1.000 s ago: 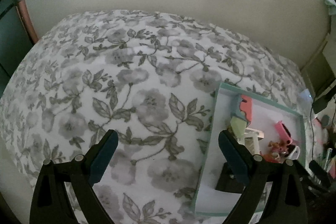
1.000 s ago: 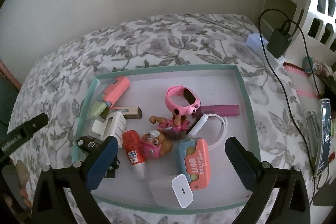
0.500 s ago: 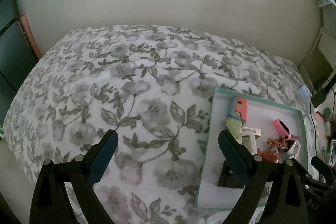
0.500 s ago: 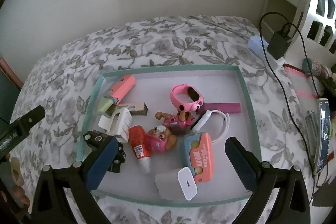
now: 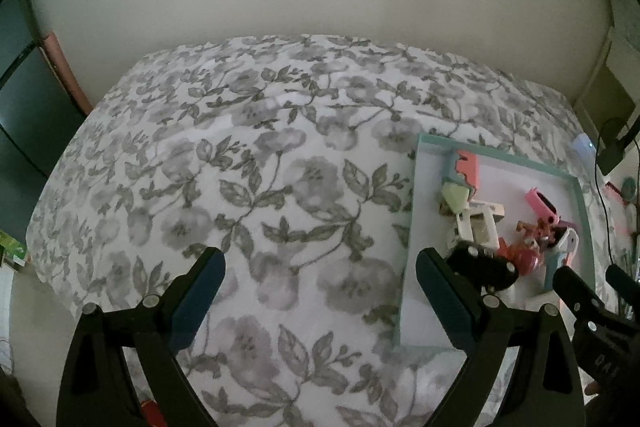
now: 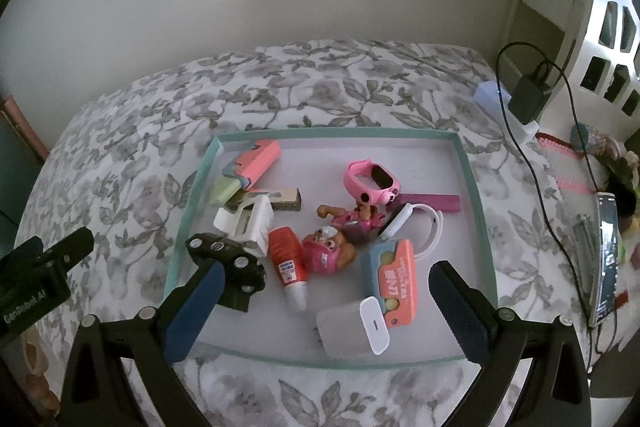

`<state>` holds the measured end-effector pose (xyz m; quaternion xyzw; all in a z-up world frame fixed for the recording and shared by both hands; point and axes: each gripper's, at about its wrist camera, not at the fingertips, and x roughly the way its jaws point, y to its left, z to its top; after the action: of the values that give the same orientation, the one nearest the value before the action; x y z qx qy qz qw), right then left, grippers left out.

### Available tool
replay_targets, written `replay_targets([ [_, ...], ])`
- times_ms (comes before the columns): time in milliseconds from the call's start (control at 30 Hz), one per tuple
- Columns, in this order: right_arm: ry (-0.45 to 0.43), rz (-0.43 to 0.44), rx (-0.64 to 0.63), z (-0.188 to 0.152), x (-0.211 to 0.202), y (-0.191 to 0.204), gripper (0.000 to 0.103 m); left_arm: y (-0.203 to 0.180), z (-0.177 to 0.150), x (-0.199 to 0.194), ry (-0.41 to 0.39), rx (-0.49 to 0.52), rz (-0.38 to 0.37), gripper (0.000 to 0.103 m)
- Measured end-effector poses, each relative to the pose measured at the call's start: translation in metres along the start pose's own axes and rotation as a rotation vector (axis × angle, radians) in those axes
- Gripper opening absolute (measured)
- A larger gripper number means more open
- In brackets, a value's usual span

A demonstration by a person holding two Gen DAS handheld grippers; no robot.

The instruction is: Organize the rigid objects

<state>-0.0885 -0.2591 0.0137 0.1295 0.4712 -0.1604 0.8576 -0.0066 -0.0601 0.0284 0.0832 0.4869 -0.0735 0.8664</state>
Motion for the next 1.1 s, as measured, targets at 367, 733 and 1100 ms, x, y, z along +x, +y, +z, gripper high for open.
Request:
replay_targets([
  [367, -0.009, 0.009, 0.001, -0.006, -0.01, 0.003, 0.103, 0.012, -0.008, -0.01, -0.002, -0.024, 0.021, 0.096],
  [733, -0.018, 0.009, -0.016, -0.007, -0.014, 0.007, 0.103, 0.017, -0.009, -0.014, -0.002, -0.033, 0.017, 0.096],
  [1100, -0.014, 0.007, -0.022, -0.007, -0.012, 0.008, 0.103, 0.015, -0.009, -0.011, 0.008, -0.032, 0.027, 0.096],
])
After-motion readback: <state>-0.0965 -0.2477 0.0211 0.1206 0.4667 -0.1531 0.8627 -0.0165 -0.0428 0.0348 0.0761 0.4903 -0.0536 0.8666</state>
